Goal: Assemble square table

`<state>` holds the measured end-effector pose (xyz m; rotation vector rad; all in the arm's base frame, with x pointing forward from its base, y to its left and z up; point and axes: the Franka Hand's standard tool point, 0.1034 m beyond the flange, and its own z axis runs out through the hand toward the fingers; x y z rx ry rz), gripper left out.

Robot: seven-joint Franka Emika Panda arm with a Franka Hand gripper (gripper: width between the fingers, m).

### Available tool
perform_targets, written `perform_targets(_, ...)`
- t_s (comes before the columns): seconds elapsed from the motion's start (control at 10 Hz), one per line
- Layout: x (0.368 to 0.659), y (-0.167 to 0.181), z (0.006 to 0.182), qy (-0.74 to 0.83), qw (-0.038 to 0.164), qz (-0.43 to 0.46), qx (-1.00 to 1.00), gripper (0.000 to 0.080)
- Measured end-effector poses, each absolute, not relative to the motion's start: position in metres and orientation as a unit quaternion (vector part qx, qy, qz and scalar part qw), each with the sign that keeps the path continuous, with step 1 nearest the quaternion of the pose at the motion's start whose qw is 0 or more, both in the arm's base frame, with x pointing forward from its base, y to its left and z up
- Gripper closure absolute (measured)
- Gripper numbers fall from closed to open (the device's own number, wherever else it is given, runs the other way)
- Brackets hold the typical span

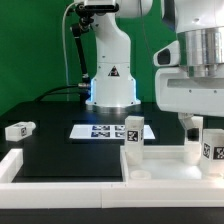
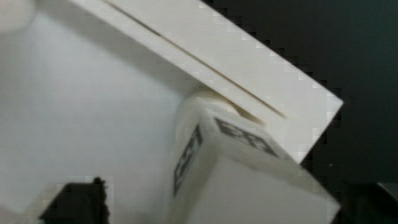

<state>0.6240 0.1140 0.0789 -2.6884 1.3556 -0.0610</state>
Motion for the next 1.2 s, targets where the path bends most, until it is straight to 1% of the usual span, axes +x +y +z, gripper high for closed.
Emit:
perform_targets(0.3, 0.624, 0.113, 0.079, 0.346, 0.060, -0.028, -0.936, 0.0151)
perform_targets(0.4, 0.624, 0.118, 0.082, 0.265, 0.035, -0.026, -0.963, 0.0151)
perform_targets(0.5, 0.629, 0.126, 0.087, 0.122, 0.022, -0.039, -0.992, 0.0151)
perform_targets(0.6, 0.628, 0.122, 0.085, 0.091, 0.020, -0.040, -0.995, 0.0151)
perform_targets(0.8, 0.628, 0.122, 0.085, 0.111, 0.021, -0.040, -0.993, 0.0162)
perform_targets(1.0, 0.627, 0.122, 0.084, 0.166, 0.024, -0.037, -0.985, 0.0511)
perform_targets(1.2, 0.627, 0.121, 0.084, 0.242, 0.027, -0.035, -0.969, 0.0508)
